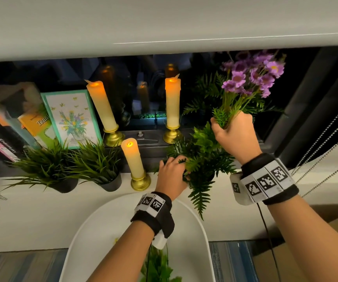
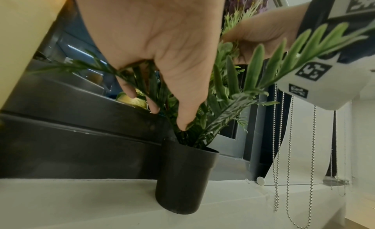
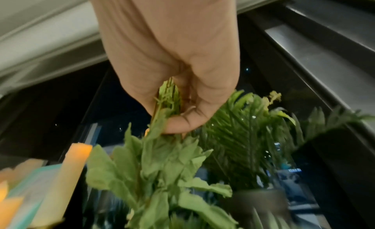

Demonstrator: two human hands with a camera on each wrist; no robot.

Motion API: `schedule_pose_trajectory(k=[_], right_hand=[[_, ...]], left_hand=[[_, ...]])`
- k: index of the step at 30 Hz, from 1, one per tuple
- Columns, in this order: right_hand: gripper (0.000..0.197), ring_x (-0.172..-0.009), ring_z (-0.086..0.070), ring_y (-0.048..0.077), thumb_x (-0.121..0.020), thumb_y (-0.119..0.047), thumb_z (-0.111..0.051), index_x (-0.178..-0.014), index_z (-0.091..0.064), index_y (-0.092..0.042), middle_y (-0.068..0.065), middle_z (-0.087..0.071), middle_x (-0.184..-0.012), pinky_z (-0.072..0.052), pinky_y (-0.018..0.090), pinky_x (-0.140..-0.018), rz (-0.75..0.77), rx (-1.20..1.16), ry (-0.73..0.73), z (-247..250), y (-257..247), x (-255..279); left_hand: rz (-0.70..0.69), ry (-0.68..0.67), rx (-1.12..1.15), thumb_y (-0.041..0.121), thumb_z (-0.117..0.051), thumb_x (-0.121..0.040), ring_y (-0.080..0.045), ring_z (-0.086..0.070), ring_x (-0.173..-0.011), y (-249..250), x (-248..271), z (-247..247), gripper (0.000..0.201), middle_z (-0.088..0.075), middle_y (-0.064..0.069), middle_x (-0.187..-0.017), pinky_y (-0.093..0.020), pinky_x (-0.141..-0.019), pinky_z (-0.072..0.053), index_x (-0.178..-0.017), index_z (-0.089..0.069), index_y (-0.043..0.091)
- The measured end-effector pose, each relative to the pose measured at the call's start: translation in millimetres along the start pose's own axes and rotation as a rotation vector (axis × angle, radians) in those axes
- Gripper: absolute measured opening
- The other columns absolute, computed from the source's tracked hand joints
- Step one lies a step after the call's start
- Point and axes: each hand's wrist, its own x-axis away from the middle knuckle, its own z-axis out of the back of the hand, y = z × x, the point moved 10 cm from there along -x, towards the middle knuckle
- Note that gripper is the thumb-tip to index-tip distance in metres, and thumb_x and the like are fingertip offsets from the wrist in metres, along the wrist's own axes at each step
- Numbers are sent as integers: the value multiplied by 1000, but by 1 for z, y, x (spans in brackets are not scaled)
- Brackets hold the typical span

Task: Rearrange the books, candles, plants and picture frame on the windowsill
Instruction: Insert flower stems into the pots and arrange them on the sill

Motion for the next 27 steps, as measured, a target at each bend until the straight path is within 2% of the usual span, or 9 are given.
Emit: schedule_pose_trajectory(k=[2, 5, 9, 11, 13, 15, 17, 22, 27], right_hand=[[45, -38, -34, 10, -89, -31, -61, -56, -37, -12, 0, -38, -45, -20, 18, -42, -42, 9, -27, -11, 12, -1], [33, -41, -44, 15, -89, -30, -62, -72, -55, -2, 9, -52, -53, -30, 20, -44, -99, -81, -69, -29, 29, 3], [36, -39, -40, 10, -89, -26, -62, -60, -44, -17, -1, -44, -48, -27, 10, -40, -141, -144, -39, -27, 41, 4], [36, -45, -40, 8, -89, -26, -62, -61, -41, -22, -3, -44, -53, -28, 15, -45, -166, -163, -32, -28, 49, 2], [28, -51, -46, 11, -88, -29, -63, -68, -48, -17, 2, -50, -62, -37, 21, -53, -194, -166, -46, -34, 58, 0], [25, -67, -60, 22, -87, -34, -63, -82, -57, -10, 11, -61, -79, -51, 30, -66, -216, -157, -89, -46, 64, 2], [26, -85, -63, 31, -87, -34, -63, -86, -58, -9, 16, -65, -88, -56, 41, -79, -199, -142, -124, -56, 62, 5], [35, -87, -66, 30, -87, -39, -60, -97, -65, -6, 14, -68, -91, -55, 37, -82, -82, -66, -204, -77, 44, 15], [36, -92, -63, 33, -87, -36, -63, -98, -64, -2, 18, -66, -94, -54, 42, -85, -135, -84, -166, -74, 51, 10]], left_hand=[[1, -17, -18, 18, -64, -83, -22, -44, -122, 0, 0, -2, 29, -47, 6, -138, -45, -103, -28, -112, -66, 20], [-2, -26, -28, 19, -63, -84, -21, -41, -124, -1, -1, -3, 29, -45, 7, -141, -44, -104, -27, -113, -66, 20], [-10, -24, -35, 20, -63, -84, -22, -41, -124, -1, -2, -3, 29, -45, 6, -141, -44, -103, -26, -113, -67, 20], [-13, -19, -33, 19, -64, -84, -22, -42, -124, 0, -3, -3, 28, -45, 6, -141, -44, -103, -27, -111, -68, 19], [-21, -14, -39, 19, -66, -83, -23, -42, -124, 1, -4, -3, 27, -46, 5, -140, -45, -104, -26, -109, -68, 19], [-22, -11, -36, 20, -67, -82, -23, -41, -124, 1, -5, -3, 26, -45, 4, -140, -47, -105, -25, -108, -69, 18], [-23, -13, -56, 23, -67, -83, -22, -41, -124, 2, -6, -5, 27, -44, 5, -141, -47, -105, -26, -110, -68, 20], [-14, 1, -82, 29, -66, -83, -22, -42, -122, -1, -7, -9, 32, -45, 6, -139, -46, -102, -28, -114, -67, 21], [-20, 13, -112, 26, -68, -81, -23, -43, -119, 0, -7, -8, 28, -45, 4, -139, -46, -99, -29, -107, -70, 17]])
